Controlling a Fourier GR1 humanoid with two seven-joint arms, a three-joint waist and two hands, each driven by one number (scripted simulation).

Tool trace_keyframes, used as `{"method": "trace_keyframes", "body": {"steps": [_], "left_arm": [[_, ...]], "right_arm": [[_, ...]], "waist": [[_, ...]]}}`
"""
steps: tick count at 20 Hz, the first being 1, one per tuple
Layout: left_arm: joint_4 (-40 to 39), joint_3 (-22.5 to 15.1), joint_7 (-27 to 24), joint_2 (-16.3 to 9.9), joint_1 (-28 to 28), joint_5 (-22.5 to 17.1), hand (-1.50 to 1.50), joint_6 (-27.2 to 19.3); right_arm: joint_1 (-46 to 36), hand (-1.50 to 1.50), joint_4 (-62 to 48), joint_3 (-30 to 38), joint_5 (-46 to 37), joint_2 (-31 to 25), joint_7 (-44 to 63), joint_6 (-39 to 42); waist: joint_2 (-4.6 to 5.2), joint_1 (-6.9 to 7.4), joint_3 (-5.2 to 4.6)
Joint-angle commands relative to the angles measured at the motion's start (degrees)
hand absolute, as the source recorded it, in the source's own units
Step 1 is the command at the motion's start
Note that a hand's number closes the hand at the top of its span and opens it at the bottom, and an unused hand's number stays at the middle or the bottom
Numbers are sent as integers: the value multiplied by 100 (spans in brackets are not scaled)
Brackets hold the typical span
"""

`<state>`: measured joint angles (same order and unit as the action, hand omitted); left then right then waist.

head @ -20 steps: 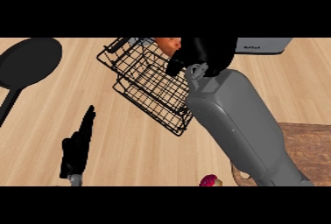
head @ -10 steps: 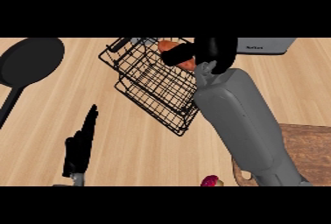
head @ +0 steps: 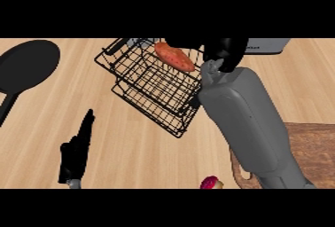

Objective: Pick the sweet potato from the cutting board and place it in the tiered basket

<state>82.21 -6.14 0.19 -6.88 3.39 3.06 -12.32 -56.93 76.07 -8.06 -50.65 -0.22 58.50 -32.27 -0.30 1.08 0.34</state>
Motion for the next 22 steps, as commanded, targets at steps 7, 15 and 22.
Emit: {"method": "trace_keyframes", "body": {"steps": [7, 15, 22], "left_arm": [[-89, 310, 54, -34, 487, -188, 0, -86], [-40, 223, 11, 113, 684, -143, 0, -168], [423, 321, 331, -160, 640, -271, 0, 57]], "right_arm": [[1150, -150, 2193, 901, -1449, -103, 1326, 160], [3012, -150, 5191, 1239, -632, -461, 1243, 1626], [4565, -150, 7273, 1741, 700, -847, 1287, 2427]], "waist": [[-110, -475, -35], [-140, -730, -27], [-105, -593, -18]]}}
